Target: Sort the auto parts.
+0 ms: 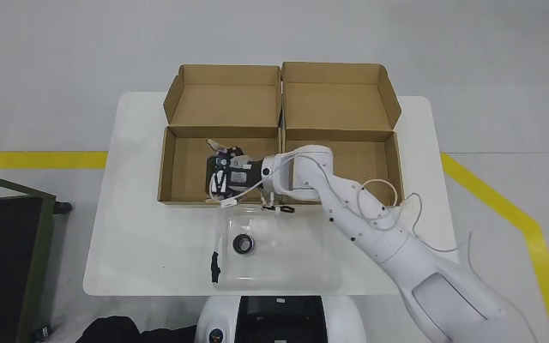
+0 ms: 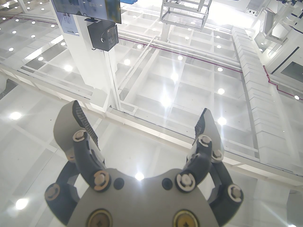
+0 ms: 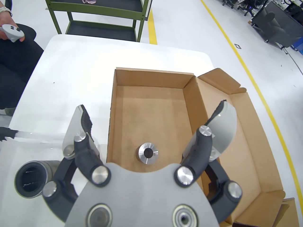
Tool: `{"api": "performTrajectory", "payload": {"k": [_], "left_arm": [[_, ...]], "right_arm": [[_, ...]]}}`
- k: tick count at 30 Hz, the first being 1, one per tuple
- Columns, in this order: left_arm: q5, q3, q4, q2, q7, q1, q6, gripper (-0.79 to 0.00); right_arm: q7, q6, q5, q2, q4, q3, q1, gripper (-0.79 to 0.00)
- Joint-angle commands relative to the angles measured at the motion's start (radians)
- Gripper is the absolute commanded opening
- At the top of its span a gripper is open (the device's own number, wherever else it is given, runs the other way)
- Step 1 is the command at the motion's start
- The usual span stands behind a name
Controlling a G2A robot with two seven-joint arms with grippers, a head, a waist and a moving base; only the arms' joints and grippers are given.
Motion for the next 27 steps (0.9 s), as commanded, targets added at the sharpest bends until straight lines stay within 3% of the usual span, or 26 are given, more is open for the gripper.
{"api": "performTrajectory", "payload": {"k": [1, 9, 27], "left_arm": [[0.0, 0.0, 0.0, 0.0, 0.0, 0.0, 0.0, 0.0], [0.0, 0.0, 0.0, 0.0, 0.0, 0.0, 0.0, 0.0], [0.0, 0.0, 0.0, 0.0, 0.0, 0.0, 0.0, 0.0]], "right_arm": [[0.023, -0.013, -0.005, 0.011, -0.057, 0.019, -0.03, 0.0], [0.113, -0.079, -0.034, 0.055, -0.262, 0.081, -0.166, 0.0], [0.19, -0.257, -0.079, 0.138, -0.496, 0.198, -0.422, 0.0]]}}
